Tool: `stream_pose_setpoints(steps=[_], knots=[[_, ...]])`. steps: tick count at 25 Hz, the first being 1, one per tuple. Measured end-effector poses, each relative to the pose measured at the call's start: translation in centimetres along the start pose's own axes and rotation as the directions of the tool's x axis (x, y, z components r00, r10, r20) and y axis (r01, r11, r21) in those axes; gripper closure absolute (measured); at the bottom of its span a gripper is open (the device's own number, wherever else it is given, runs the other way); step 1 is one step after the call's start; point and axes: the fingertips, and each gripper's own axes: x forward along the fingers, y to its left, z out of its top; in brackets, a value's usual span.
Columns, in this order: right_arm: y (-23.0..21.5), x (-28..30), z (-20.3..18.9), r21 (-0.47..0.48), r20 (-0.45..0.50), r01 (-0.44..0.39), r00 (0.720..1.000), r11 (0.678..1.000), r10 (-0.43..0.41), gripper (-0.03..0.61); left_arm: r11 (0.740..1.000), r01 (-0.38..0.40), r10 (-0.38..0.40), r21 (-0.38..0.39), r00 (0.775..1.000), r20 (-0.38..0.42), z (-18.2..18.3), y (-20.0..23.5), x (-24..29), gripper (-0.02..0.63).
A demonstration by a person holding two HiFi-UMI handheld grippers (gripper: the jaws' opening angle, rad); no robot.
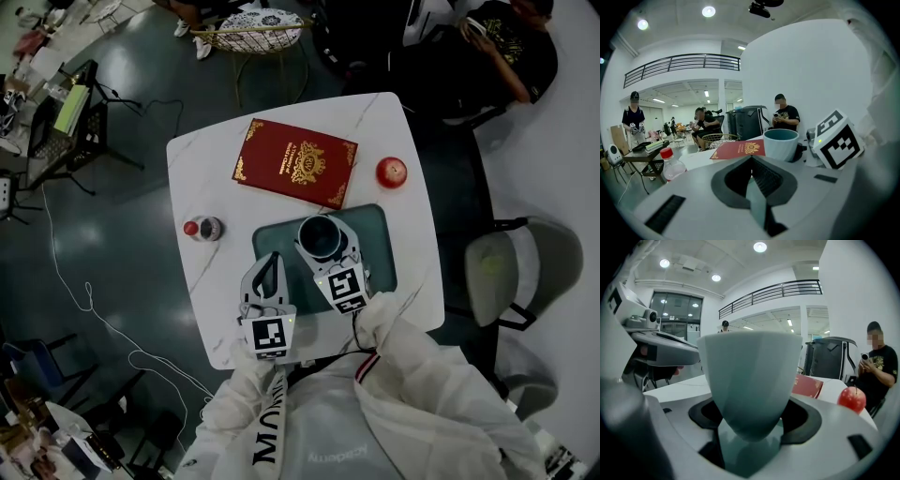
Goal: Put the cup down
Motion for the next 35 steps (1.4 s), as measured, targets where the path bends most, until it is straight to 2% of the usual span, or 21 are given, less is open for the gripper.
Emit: stream_pose_setpoints(steps=[14,29,35], knots=[[-0.4,1.7,-2.0,0.005,-0.05,-0.005,0.999,1.0,0.006,0.229,1.0,-0.004,0.003,-0.008,0.999,-0.033,-1.1,0.2,1.2,0.603],[-0.5,2.9,-3.1,0.027,-0.055,0.001,0.999,1.0,0.001,0.23,1.0,-0.007,0.006,-0.015,0.998,-0.065,-2.3,0.5,1.5,0.603],[-0.6,2.8,-3.1,0.039,-0.06,-0.002,0.998,0.999,0.004,0.23,1.0,-0.004,0.003,-0.017,0.999,-0.054,-2.0,0.5,1.6,0.603]])
